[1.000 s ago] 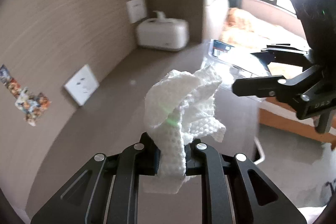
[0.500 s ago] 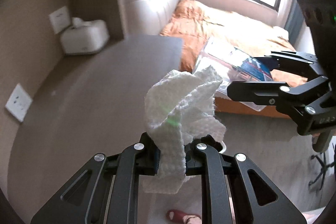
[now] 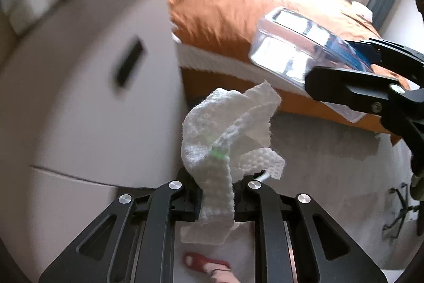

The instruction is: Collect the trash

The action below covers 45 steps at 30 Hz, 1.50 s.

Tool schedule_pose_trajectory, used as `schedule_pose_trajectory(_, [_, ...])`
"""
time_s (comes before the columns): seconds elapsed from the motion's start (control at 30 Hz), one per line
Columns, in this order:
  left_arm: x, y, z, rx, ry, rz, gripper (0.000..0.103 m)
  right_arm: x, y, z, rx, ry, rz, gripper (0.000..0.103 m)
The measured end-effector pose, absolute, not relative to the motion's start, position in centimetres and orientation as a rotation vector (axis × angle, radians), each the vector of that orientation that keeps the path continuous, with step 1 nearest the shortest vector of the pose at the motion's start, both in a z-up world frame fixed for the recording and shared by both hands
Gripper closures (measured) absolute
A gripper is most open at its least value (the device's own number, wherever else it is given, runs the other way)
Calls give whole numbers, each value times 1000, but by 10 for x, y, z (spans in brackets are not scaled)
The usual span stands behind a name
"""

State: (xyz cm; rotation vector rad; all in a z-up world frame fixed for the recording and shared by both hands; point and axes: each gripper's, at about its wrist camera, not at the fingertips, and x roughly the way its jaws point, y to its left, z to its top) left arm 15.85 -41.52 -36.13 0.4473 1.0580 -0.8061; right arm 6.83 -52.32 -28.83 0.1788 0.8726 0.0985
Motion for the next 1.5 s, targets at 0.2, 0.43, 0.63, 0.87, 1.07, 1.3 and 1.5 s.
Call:
schedule_pose_trajectory(0.2, [152, -455, -460, 478, 1153, -807, 88, 71, -552, -384, 194, 951, 95, 42])
schedule_pose_trajectory(0.43, [155, -472, -575, 442, 1239, -787, 88, 77, -572, -502, 238, 1031, 111, 42])
schedule_pose_trajectory(0.63, [161, -484, -635, 452, 1266, -771, 88, 87, -577, -574, 236, 1082, 137, 42])
schedule_pose_trajectory(0.87, [165, -494, -692, 395, 1375, -804, 5, 101, -578, -625, 167, 1143, 199, 4])
schedule_pose_trajectory(1.07, [155, -489, -681, 417, 1352, -786, 5, 107, -578, -618, 120, 1160, 186, 4])
schedule_pose_trajectory(1.3, [163, -487, -628, 434, 1313, -782, 5, 108, -579, -566, 123, 1122, 155, 4])
schedule_pose_trajectory(1.5, [168, -481, -570, 423, 1258, -779, 5, 108, -579, -507, 96, 1089, 109, 4])
